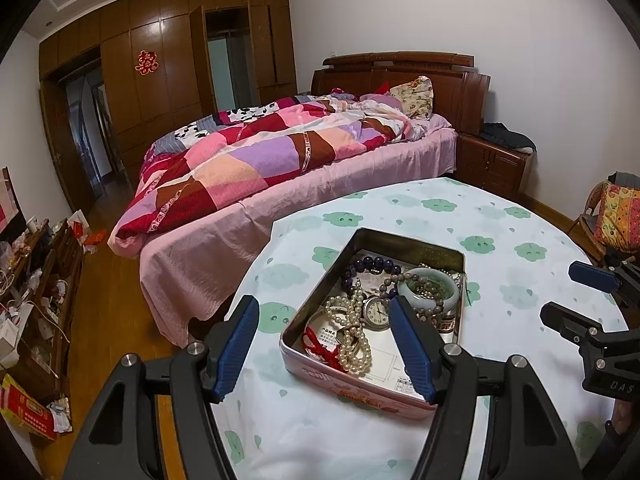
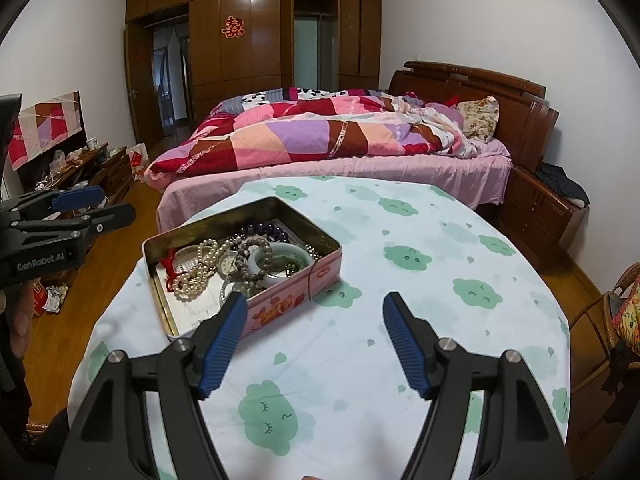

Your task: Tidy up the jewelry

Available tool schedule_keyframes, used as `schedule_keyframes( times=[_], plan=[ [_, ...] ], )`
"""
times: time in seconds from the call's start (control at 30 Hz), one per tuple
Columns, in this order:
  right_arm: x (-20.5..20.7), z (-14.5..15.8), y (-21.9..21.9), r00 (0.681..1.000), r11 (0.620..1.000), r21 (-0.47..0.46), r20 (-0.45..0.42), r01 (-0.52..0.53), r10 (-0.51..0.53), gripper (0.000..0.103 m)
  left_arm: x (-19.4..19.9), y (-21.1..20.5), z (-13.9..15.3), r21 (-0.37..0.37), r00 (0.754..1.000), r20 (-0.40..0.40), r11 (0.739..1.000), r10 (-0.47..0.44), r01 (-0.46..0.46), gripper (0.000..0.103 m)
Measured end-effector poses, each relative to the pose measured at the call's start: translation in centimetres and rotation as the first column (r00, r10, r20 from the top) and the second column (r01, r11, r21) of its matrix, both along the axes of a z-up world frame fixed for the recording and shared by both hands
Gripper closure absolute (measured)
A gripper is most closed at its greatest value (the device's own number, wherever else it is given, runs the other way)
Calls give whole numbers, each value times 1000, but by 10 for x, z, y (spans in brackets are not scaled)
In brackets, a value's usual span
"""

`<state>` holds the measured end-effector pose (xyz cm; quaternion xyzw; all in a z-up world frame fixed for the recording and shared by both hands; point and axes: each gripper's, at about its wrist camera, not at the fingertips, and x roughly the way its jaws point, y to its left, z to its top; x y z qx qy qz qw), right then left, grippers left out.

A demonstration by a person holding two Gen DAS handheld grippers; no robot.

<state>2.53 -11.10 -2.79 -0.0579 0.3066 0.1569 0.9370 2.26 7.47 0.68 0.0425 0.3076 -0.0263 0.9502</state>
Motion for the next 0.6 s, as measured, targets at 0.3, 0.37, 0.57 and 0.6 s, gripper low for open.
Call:
schedule_keyframes(
  times=[0.3, 0.37, 0.57, 0.6],
  plan=[
    [-1, 0, 0, 1000, 1000, -2, 2, 6, -6, 29, 3, -1, -4, -8, 1000, -17, 1000, -7, 7, 35],
    [-1, 0, -2, 1000, 1000, -3, 3, 5, -5, 29, 4, -3, -5, -4, 1000, -24, 1000, -2, 2, 35],
    [-1, 0, -1, 1000, 1000, -2, 3, 5, -5, 28, 4, -5, -4, 20, 1000, -8, 1000, 23, -23, 24],
    [-1, 0, -1, 1000, 1000, -3, 2, 5, -5, 28, 4, -5, -4, 23, 1000, -4, 999, 28, -28, 24]
  ],
)
